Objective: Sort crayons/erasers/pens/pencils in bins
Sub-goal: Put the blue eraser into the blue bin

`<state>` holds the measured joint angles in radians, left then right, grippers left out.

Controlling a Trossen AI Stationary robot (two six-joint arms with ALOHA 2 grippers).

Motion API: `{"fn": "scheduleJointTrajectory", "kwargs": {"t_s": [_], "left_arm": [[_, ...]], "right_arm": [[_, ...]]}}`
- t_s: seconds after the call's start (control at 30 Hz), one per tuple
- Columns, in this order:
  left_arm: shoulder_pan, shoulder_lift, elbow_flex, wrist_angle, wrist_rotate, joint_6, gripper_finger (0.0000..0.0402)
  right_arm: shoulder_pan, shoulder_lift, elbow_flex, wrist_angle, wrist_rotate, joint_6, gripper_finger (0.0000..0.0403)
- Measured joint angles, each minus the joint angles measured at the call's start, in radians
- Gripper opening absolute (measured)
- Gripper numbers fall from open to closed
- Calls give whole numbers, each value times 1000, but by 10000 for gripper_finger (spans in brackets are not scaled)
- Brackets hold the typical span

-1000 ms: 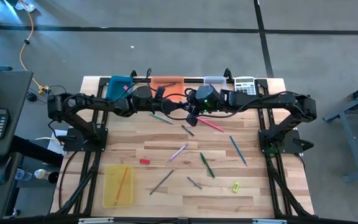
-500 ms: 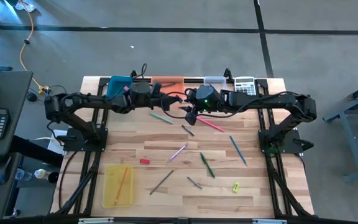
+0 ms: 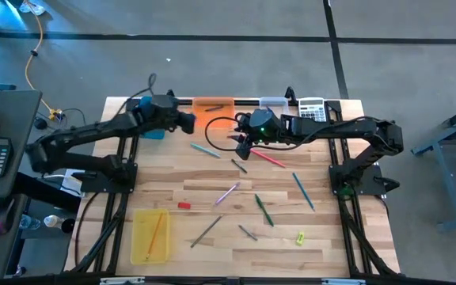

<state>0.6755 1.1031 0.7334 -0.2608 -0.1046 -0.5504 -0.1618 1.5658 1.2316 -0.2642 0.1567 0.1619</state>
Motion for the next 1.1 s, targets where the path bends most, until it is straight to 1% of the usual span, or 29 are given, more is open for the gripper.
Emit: {"fn": "scheduleJointTrajectory", "kwargs": {"t_s": [0.1, 0.17, 0.3, 0.37, 0.53, 0.7, 0.9, 1.0, 1.1], "left_arm": [[36, -50, 0, -135, -54, 13, 4], [57, -64, 0, -197, -64, 18, 4], [92, -48, 23, -331, -57, 44, 3], [103, -25, 51, -389, -72, 67, 3], [148, 61, 124, -495, -124, 130, 3], [214, 189, 163, -550, -118, 212, 3], [264, 316, 214, -591, -73, 275, 4], [282, 363, 254, -632, -72, 298, 5], [301, 405, 297, -680, -94, 321, 6]], "right_arm": [[-1, 0, 0, 0, -3, -13, 106], [-2, 0, 0, 0, -6, -17, 91], [-2, 0, 0, 0, -12, -57, 67], [-7, 0, 0, 3, -17, -66, 56], [-30, 0, 0, 6, -65, -77, 29], [-48, 0, 0, 23, -96, -77, 5], [-48, 0, 0, 58, -108, -77, 4], [-48, 0, 0, 58, -108, -77, 3], [-48, 0, 0, 58, -108, -80, 1]]}}
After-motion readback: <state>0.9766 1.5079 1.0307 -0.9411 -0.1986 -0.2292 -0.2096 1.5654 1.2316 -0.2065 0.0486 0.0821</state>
